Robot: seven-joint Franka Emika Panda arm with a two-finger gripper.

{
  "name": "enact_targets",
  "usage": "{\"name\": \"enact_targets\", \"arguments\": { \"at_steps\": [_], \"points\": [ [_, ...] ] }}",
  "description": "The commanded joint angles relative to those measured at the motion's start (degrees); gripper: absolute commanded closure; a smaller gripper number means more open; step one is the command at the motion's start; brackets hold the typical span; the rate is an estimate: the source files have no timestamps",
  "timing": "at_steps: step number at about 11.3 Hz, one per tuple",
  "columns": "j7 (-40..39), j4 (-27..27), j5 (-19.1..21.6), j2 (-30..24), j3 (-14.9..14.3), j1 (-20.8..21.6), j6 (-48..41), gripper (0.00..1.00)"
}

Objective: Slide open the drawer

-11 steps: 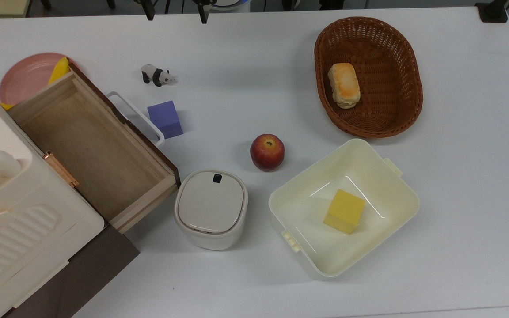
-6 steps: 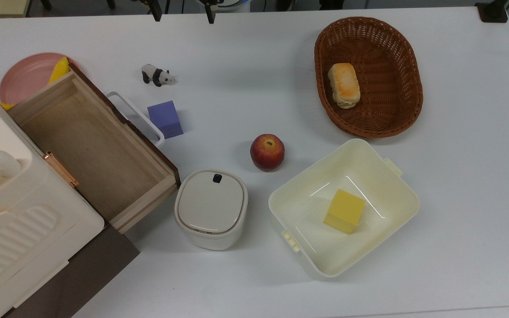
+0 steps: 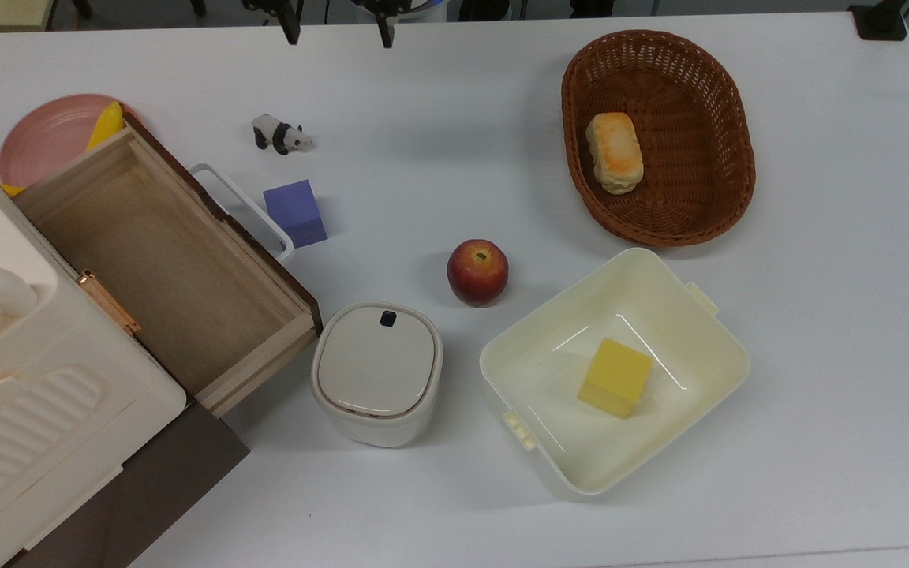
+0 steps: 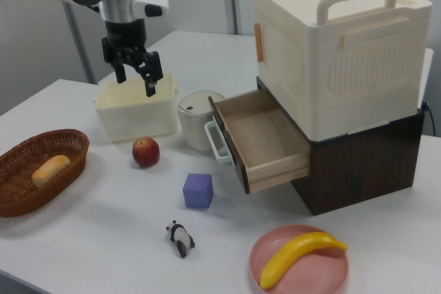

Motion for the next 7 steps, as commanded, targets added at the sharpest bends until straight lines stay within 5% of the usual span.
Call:
{"name": "enact_targets", "arguments": {
  "at_steps": [1, 7],
  "points": [
    [1.06, -1.8, 0.85, -0.75, 4.74, -1.9, 2.33, 0.0],
    [1.15, -1.37, 0.76, -0.04, 5.97, -0.67, 2.59, 0.0]
  ]
}}
